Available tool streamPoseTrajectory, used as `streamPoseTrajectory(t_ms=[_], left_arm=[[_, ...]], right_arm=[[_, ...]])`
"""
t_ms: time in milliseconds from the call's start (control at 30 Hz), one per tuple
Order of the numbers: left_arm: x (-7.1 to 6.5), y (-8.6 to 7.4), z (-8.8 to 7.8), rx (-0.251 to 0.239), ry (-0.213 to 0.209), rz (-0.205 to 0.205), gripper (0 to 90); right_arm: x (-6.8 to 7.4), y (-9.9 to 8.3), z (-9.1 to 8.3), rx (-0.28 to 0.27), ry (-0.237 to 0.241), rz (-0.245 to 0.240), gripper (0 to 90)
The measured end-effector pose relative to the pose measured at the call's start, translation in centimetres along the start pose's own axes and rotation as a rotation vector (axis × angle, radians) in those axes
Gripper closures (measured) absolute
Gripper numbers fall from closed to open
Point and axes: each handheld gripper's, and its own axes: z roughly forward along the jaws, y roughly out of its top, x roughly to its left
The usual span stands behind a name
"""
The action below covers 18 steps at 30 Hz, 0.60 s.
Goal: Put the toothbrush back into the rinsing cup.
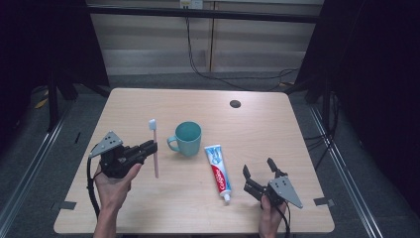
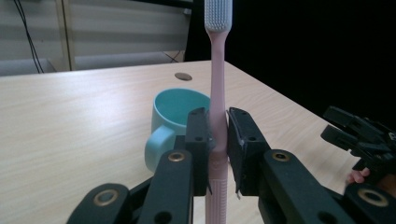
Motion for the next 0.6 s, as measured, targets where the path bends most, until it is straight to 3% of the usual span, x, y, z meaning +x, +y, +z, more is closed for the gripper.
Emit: streamPoseTrajectory(t_ms=[167, 233, 600], left_arm=[[0.2, 0.3, 0.2, -0.021, -0.003, 0.016, 79.2], [0.2, 0.5, 0.4, -0.034, 0.018, 0.013, 79.2], [-0.3, 1.5, 1.6, -0.1, 0.006, 0.042, 79.2]], right_arm=[[0.0, 0.0, 0.0, -0.001, 0.0, 0.0, 13.7], [0.0, 0.0, 0.0, -0.001, 0.0, 0.003, 13.7], [0.0, 0.0, 0.0, 0.0, 0.002, 0.004, 13.7]])
